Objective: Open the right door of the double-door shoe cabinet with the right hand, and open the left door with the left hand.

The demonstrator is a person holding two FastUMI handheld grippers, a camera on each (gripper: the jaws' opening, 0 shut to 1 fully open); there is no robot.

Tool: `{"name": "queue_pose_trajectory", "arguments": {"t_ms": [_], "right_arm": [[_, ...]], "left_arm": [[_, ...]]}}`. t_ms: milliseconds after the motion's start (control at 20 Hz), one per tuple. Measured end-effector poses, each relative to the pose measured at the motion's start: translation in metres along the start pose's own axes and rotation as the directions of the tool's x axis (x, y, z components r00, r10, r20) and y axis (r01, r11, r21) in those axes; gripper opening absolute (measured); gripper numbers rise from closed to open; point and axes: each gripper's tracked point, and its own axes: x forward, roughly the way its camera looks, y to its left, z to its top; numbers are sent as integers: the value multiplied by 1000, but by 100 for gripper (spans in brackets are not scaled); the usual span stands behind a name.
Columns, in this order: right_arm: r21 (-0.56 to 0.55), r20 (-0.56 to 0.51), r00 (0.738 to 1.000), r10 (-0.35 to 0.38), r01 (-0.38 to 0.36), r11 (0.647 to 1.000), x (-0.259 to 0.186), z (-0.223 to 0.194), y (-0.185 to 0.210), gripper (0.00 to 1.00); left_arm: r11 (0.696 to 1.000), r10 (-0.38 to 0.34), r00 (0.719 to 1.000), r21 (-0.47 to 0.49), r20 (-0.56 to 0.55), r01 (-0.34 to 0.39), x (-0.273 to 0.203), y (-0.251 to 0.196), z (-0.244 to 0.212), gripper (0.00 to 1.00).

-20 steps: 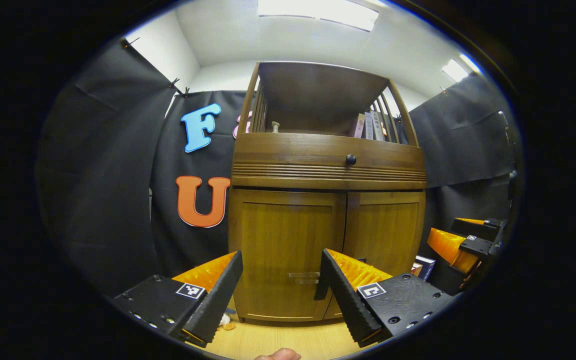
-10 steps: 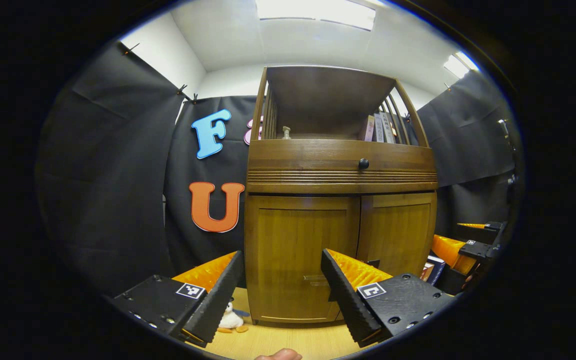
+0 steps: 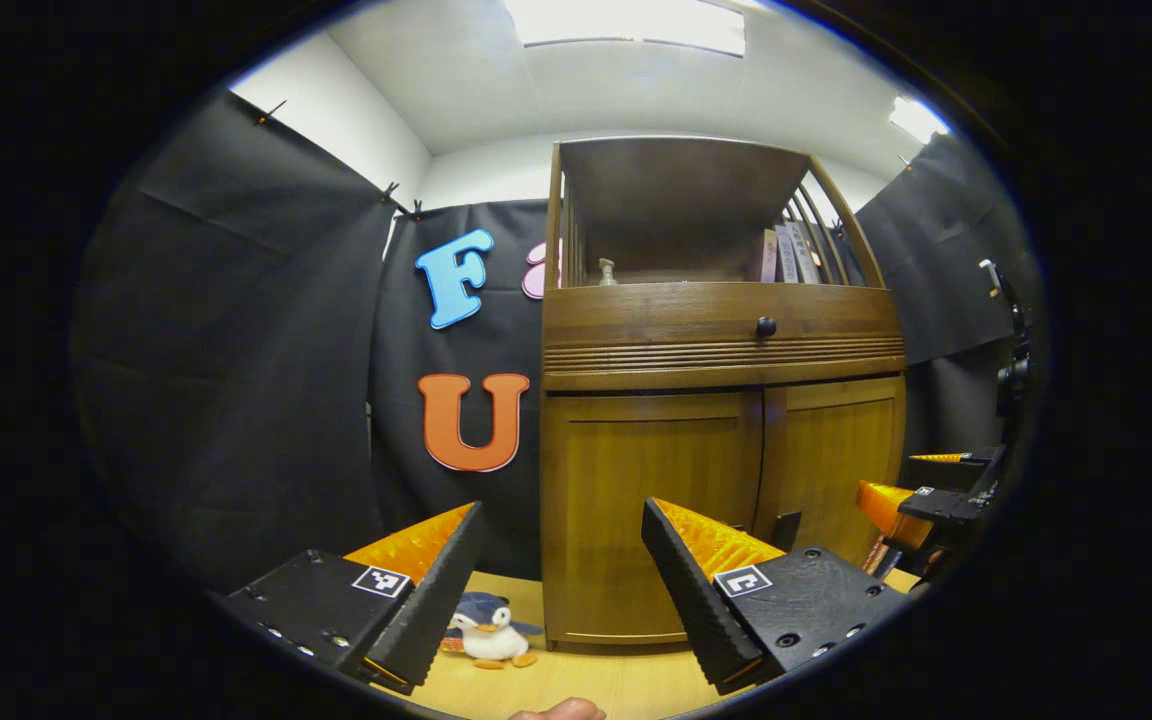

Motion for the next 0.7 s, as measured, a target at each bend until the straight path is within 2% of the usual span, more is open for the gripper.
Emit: {"name": "queue_pose_trajectory", "arguments": {"t_ms": [150,200,250,600,650,700], "right_arm": [[3,-25,1000,3,-3,1000,14,-7,3,100],[3,-34,999,3,-3,1000,20,-13,4,96],[6,-46,999,6,-6,1000,25,-17,5,100],[27,-158,987,30,-26,999,69,-63,14,99],[29,-173,984,32,-27,999,74,-69,16,98],[27,-189,982,27,-23,999,80,-75,17,97]], "left_arm": [[999,30,1000,10,0,-30,-2,12,0,95],[999,40,999,11,0,-40,-3,12,1,95],[999,50,999,11,0,-50,-3,12,0,95],[994,113,993,5,-28,-113,-2,23,-10,95],[992,123,992,4,-32,-123,-3,24,-11,100],[992,129,991,2,-37,-129,-3,25,-12,95]]}}
